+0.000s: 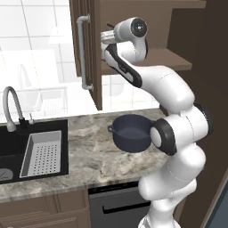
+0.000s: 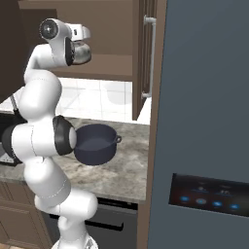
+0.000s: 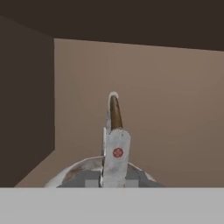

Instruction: Pick the kettle from the cabinet and place it on a stove burner. Then pick the pot from the counter and place it on another stove burner. Finally, turn both burners on.

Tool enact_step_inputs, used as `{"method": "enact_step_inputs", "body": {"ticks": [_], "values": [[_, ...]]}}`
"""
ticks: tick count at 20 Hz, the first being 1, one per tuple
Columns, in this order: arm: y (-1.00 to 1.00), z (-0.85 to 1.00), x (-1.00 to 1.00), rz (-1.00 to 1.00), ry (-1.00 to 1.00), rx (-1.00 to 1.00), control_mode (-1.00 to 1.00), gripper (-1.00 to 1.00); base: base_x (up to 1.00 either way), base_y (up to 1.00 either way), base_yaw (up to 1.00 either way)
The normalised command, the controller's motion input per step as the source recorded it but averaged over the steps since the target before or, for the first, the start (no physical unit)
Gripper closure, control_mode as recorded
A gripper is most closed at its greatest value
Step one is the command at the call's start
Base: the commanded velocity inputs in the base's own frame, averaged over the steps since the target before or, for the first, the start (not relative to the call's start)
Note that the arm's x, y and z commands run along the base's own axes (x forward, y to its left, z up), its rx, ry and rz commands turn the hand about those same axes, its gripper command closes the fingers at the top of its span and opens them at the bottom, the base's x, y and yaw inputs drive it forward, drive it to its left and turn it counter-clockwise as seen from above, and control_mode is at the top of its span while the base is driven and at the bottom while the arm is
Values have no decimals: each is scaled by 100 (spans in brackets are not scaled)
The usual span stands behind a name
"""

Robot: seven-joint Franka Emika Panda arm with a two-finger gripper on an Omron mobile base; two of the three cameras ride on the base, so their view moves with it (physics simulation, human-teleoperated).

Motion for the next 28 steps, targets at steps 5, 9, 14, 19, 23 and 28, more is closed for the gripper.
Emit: {"method": "enact_step_inputs", "body": {"ticks": [5, 9, 14, 19, 23, 28], "values": [[0, 0, -24, 0, 0, 0, -100, 100, 0, 0, 0], [-3, 0, -47, -1, -2, 0, -100, 100, 0, 0, 0], [-16, 0, -58, -3, -3, 3, -100, 100, 0, 0, 0], [-31, 0, -62, -3, -7, 4, -100, 100, 0, 0, 0], [-34, 0, -61, -4, -6, 8, -100, 100, 0, 0, 0], [-28, 0, -63, -5, -6, 9, -100, 100, 0, 0, 0]]}}
